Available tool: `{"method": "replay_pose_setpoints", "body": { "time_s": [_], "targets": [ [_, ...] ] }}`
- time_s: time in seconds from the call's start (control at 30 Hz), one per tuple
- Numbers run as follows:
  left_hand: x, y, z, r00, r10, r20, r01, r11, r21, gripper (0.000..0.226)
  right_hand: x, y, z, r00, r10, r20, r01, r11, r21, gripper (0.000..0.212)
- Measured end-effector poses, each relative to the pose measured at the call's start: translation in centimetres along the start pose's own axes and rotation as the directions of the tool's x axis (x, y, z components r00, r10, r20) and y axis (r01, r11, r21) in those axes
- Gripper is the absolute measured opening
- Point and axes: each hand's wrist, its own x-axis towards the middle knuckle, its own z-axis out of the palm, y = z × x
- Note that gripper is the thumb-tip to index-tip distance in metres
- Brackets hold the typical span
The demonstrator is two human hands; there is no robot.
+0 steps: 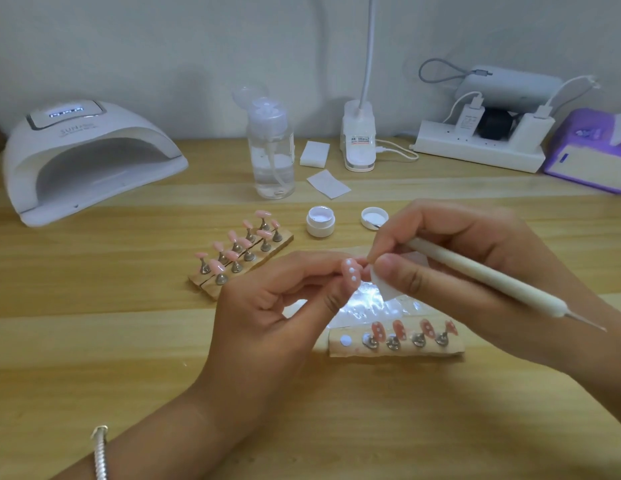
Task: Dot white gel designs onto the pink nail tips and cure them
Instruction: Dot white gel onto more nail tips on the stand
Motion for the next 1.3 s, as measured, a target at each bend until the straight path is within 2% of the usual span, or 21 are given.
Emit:
{"method": "replay_pose_setpoints", "body": {
  "time_s": [0.37, 0.63, 0.77, 0.97, 1.3],
  "targets": [
    [0.0, -0.04, -0.03, 1.0, 0.005, -0.006, -0.005, 0.999, 0.034, 0.01, -0.03, -0.07, 0.08, 0.999, -0.018, 0.034, 0.019, 0.999, -0.035, 0.002],
    [0.0, 0.09, -0.04, 1.0, 0.008, 0.004, -0.008, 0.999, 0.051, 0.01, -0.09, -0.36, 0.14, 0.999, 0.013, 0.04, -0.013, 1.0, 0.0, 0.009],
    [0.06, 0.14, 0.0, 1.0, 0.019, 0.005, -0.019, 0.997, 0.074, 0.011, -0.07, -0.34, 0.19, 0.999, 0.024, 0.031, -0.024, 1.0, -0.005, 0.015],
    [0.11, 0.26, -0.01, 1.0, 0.029, 0.013, -0.03, 0.995, 0.1, 0.015, -0.04, -0.6, 0.44, 0.999, 0.043, 0.01, -0.043, 0.999, 0.006, 0.008],
    [0.07, 0.33, -0.12, 0.998, 0.05, 0.024, -0.053, 0.991, 0.12, 0.02, 0.01, -0.84, 0.65, 0.997, 0.071, -0.003, -0.071, 0.997, 0.024, 0.011]
  ]
}}
